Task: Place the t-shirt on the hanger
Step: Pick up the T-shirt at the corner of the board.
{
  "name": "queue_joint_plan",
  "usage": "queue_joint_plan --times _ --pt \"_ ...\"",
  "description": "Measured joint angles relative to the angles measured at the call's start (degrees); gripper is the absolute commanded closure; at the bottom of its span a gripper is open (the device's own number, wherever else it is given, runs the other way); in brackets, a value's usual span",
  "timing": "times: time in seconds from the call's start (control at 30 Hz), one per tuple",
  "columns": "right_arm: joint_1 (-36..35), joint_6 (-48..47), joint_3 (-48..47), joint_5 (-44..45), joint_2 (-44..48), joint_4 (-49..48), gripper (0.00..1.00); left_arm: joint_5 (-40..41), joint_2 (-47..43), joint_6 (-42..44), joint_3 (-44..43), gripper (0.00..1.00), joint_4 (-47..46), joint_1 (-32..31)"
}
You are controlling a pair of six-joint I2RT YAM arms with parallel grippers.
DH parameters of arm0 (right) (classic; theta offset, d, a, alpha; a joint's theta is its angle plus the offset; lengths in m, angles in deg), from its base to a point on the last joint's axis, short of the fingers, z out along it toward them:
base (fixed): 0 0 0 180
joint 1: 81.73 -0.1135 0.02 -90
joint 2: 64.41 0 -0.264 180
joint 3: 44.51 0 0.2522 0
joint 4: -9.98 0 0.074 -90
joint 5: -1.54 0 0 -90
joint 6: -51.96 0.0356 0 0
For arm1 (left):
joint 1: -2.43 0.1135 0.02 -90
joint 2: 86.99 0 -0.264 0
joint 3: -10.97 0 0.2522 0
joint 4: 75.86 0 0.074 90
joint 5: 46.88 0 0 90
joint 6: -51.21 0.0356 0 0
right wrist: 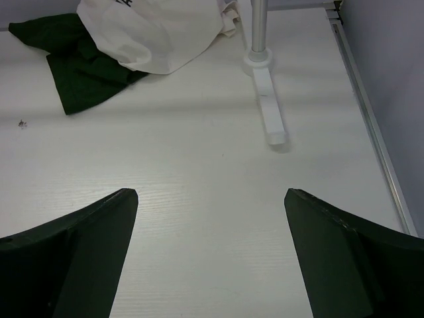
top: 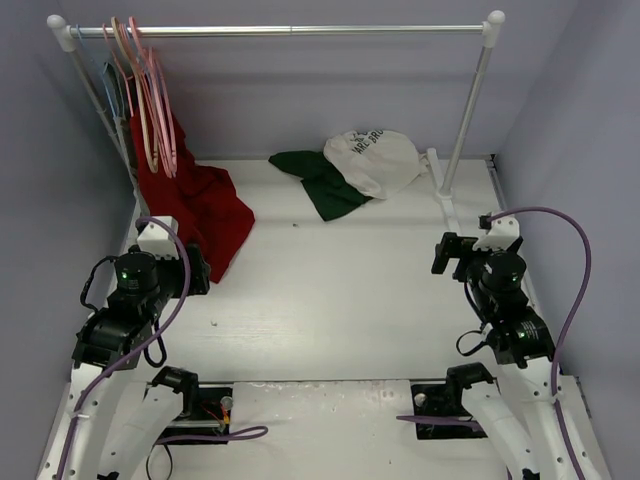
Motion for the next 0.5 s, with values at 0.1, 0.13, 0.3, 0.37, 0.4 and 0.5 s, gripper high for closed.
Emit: queue_joint_plan --times 0.1,0.13,0.3,0.37,0.4,0.5 --pt "0.0 -1.1 -0.2 -0.3 -0.7 0.0 0.0 0.0 0.6 -0.2 0.0 0.29 -1.0 0.0" --pt "0.0 -1.5 -0.5 -0.7 -1.3 0.0 0.0 0.0 0.8 -0.3 0.0 0.29 -1.2 0.0" --pt "0.0 -3.3 -4.1 -5.8 -9.3 -1.6 0.02 0.0 1.6 -0.9 0.3 0.29 -2.3 0.0" --pt "-0.1 -3.8 -6.5 -7.8 -15.5 -3.8 0.06 -0.2 1.8 -1.1 0.9 0.29 -2.6 0.0" --pt "-0.2 -4.0 -7.8 -8.7 -18.7 -5.3 0.1 -0.6 2.0 -1.2 1.0 0.29 -2.5 0.0" --pt "-1.1 -4.4 -11.4 -10.2 -30.2 -10.2 0.15 -1.1 3.0 -1.7 1.0 0.29 -2.4 -0.1"
